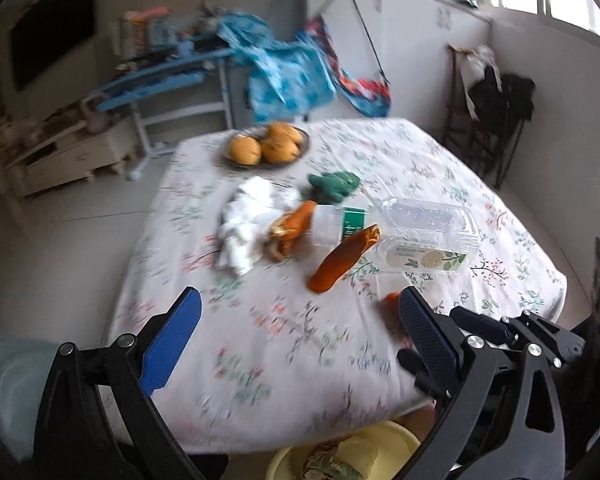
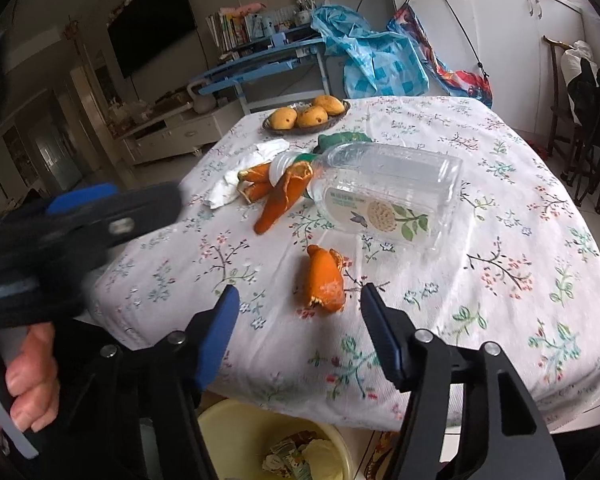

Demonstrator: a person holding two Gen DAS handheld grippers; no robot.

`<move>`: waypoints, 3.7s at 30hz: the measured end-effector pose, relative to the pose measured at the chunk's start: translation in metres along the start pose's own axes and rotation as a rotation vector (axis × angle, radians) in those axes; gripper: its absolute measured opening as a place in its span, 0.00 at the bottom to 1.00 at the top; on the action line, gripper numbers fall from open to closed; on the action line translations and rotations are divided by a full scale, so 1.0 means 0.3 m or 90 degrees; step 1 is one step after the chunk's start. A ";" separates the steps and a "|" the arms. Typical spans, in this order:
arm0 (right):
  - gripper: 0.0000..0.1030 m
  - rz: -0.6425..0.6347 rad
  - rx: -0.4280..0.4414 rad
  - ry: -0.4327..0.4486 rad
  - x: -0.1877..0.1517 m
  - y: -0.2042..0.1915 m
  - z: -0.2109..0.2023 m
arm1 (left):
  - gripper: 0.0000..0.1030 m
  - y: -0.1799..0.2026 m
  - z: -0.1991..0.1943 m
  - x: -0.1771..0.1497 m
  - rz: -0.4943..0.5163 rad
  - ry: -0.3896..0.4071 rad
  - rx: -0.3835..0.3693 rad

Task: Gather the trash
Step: 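Grasp an orange peel with the left gripper while the right gripper grasps another peel, then carry both orange peels to the yellow bucket and open both grippers, then move both tools back over the table toward the bottle and tissue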

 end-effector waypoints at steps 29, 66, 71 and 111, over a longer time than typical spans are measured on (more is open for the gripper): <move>0.20 -0.010 -0.015 -0.007 0.007 0.023 0.036 | 0.13 0.009 0.238 0.000 0.023 -0.093 -0.076; 0.41 -0.074 0.091 -0.168 -0.250 -0.146 -0.080 | 0.13 -0.058 -0.053 -0.195 -0.042 -0.075 -0.040; 0.47 -0.072 0.078 -0.154 -0.247 -0.141 -0.082 | 0.13 -0.052 -0.078 -0.227 -0.044 -0.080 -0.049; 0.61 0.023 0.034 -0.041 -0.170 -0.012 -0.153 | 0.58 0.021 -0.241 -0.471 -0.064 -0.170 -0.114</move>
Point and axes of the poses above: each gripper's, at about its wrist camera, not at the fingertips, and z roughly the way its jaws point, y to its right, x to its top, the point moved 1 cm from there along z, roughly the way its jaws point, and after that the axes turned 6 degrees about z, right-handed, at the moved point
